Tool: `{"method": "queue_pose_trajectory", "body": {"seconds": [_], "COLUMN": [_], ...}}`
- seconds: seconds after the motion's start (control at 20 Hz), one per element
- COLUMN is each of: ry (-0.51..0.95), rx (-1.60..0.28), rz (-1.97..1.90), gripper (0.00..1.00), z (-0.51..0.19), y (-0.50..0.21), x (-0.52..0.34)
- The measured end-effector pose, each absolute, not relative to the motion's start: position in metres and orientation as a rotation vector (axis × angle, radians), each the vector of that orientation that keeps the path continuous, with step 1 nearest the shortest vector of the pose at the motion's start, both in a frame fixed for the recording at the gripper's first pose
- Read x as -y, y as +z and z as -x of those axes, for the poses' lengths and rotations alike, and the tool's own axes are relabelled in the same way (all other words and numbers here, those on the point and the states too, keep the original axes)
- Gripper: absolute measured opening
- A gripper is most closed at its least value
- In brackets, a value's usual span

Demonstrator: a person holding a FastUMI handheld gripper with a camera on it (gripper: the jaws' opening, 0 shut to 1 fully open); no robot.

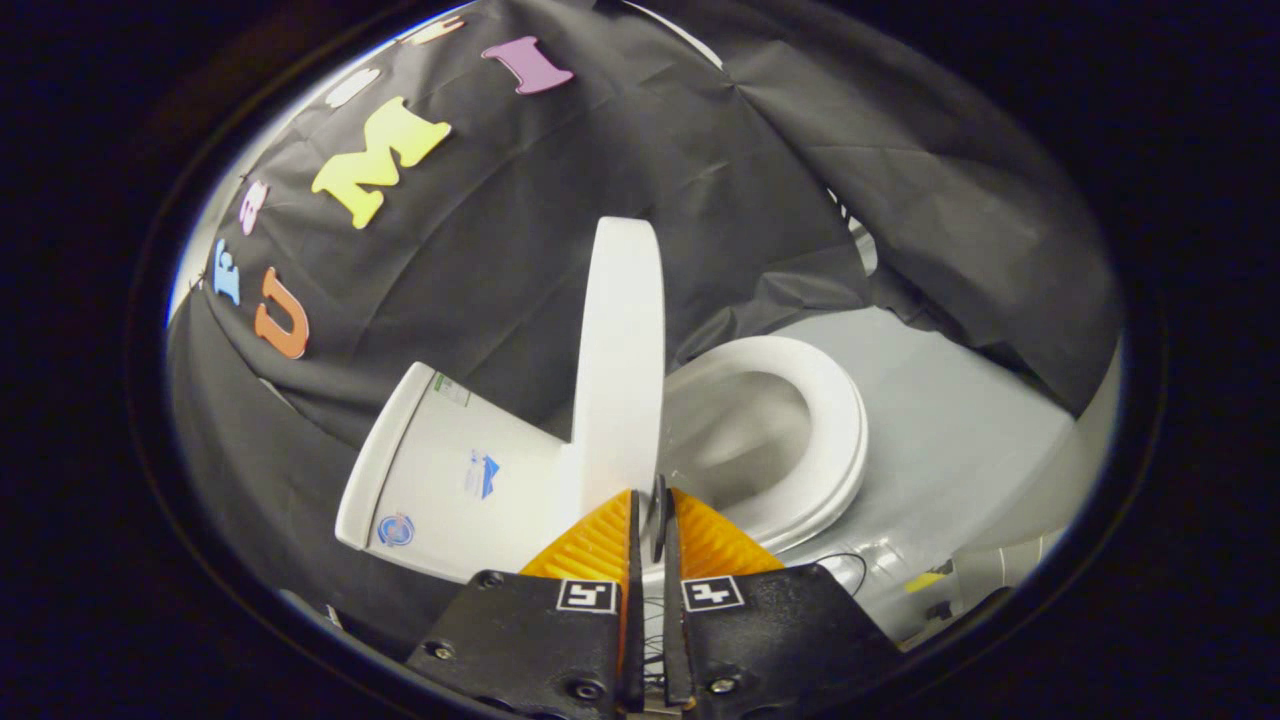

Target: Open the toilet lid.

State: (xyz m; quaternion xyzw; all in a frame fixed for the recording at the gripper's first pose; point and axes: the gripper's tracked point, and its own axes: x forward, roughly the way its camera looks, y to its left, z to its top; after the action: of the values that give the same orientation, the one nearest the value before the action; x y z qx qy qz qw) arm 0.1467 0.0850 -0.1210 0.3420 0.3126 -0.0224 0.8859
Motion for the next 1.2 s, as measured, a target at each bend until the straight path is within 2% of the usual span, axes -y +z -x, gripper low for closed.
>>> {"method": "queue_pose_trajectory", "body": {"seconds": [1.2], "ry": [0.007], "rx": [-0.597], "rz": [-0.438], "gripper": [0.11], "z": [-0.155], "y": [-0.058], "x": [-0.170]}}
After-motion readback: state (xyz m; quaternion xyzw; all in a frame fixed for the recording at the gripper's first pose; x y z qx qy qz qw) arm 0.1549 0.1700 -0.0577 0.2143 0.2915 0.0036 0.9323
